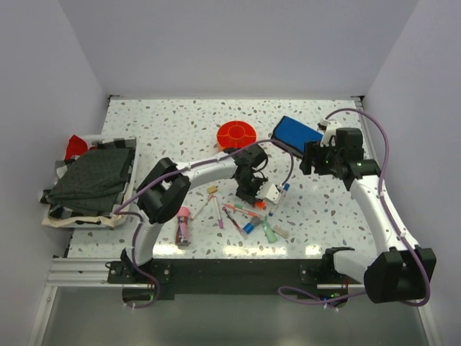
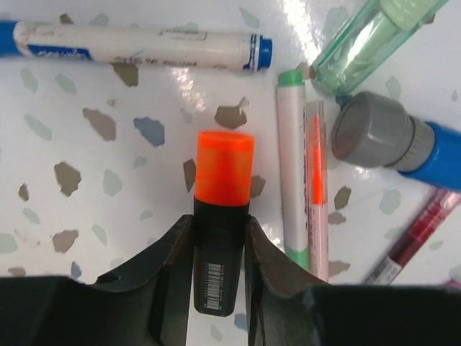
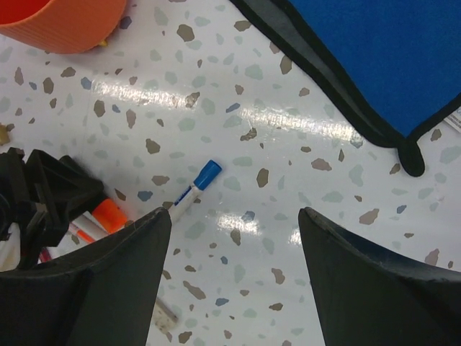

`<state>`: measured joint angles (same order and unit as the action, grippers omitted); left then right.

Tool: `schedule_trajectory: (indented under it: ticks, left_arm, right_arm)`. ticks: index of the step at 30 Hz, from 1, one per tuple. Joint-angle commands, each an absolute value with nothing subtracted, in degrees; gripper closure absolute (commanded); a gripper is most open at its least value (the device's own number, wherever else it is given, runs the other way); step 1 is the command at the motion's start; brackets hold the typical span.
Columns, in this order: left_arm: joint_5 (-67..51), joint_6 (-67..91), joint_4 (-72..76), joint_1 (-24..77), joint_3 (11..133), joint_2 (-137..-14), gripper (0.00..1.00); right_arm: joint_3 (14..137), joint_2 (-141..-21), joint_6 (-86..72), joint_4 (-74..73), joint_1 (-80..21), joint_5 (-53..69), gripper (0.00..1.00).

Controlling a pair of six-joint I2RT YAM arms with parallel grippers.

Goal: Sort the stationery into containers
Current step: Pick up the stationery from the center of the board, then place the stationery in the storage box.

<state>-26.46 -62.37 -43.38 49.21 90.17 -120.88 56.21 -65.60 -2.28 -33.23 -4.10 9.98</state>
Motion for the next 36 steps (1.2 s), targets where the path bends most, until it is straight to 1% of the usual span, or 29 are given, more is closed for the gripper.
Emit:
schedule_trajectory:
  ticks: [1, 3, 4, 6, 7, 8, 10, 11, 12, 13, 14, 15, 16, 17, 19, 20, 22, 25, 29, 36]
  left_arm:
    - [-32.07, -65.04, -50.35, 43.79, 100.77, -118.3, 0.88]
    - [-35.76, -65.39, -53.87, 42.02, 105.1, -117.95, 0.89]
    - [-37.34, -65.3, -54.49, 40.27, 108.86, -117.78, 0.89]
    - [-42.52, -63.38, -53.88, 38.42, 111.78, -117.07, 0.91]
    - [-44.37, -62.24, -52.57, 36.58, 113.19, -116.81, 0.92]
    - [-48.82, -61.18, -49.08, 35.43, 113.46, -116.02, 0.92]
    - [-52.54, -56.01, -43.62, 32.27, 112.6, -115.23, 0.93]
    - [-55.26, -49.2, -35.5, 31.12, 111.63, -114.27, 0.93]
    - [-56.59, -45.22, -30.37, 28.68, 110.32, -113.65, 0.93]
    - [-57.99, -40.83, -24.58, 27.26, 106.21, -113.12, 0.94]
    - [-59.83, -30.17, -9.99, 25.85, 103.39, -111.72, 0.94]
    - [-60.2, -24.49, -1.49, 23.32, 100.31, -111.1, 0.95]
    - [-60.55, -19.3, 7.82, 22.16, 94.37, -110.57, 0.97]
    - [-60.56, -10.81, 23.22, 21.1, 91.7, -110.48, 0.99]
    - [-58.98, -5.21, 33.62, 19.17, 88.17, -111.18, 1.0]
    - [-57.58, -1.53, 37.75, 18.81, 88.33, -112.75, 1.0]
    - [-56.96, 2.08, 39.72, 17.93, 89.55, -114.6, 1.0]
    - [-54.5, 8.25, 47.61, 17.05, 88.69, -117.59, 1.0]
    - [-52.12, 12.12, 49.92, 16.35, 89.3, -120.14, 1.0]
    - [-52.03, 12.66, 50.36, 15.03, 87.02, -122.34, 1.0]
  right_arm:
    - [62.13, -68.1, -1.58, -33.4, -3.69, 9.49, 0.25]
    - [63.8, -69.34, -1.85, -33.4, -3.6, 9.23, 0.25]
    - [64.24, -70.48, -1.93, -33.31, -3.6, 9.23, 0.25]
    - [65.47, -71.45, -2.37, -32.87, -3.52, 9.23, 0.25]
    - [66.26, -72.59, -2.55, -32.61, -3.43, 9.23, 0.25]
    - [66.7, -73.03, -2.81, -32.35, -3.34, 9.23, 0.25]
    - [67.76, -74.26, -2.99, -31.56, -3.25, 9.32, 0.25]
    - [68.02, -75.4, -2.99, -30.94, -3.16, 9.23, 0.25]
    - [68.38, -75.76, -3.16, -30.85, -3.08, 9.23, 0.25]
    - [69.07, -76.28, -3.08, -30.76, -3.16, 9.14, 0.25]
    - [69.43, -77.25, -3.16, -30.59, -2.99, 9.23, 0.25]
    - [69.61, -77.69, -3.16, -30.41, -2.99, 9.14, 0.25]
    - [70.22, -78.22, -3.08, -30.5, -2.9, 9.14, 0.25]
    - [70.49, -78.57, -3.08, -30.41, -2.9, 9.05, 0.25]
    - [70.84, -79.62, -2.9, -29.97, -2.81, 8.88, 0.25]
    - [70.93, -79.8, -2.99, -29.8, -2.81, 8.62, 0.25]
    - [71.01, -80.51, -2.73, -29.53, -2.81, 8.18, 0.25]
    - [71.45, -80.86, -2.03, -30.14, -2.64, 7.82, 0.25]
    - [71.54, -81.12, -1.06, -30.85, -2.55, 7.38, 0.25]
    - [70.75, -81.12, -0.88, -30.67, -2.37, 7.29, 0.24]
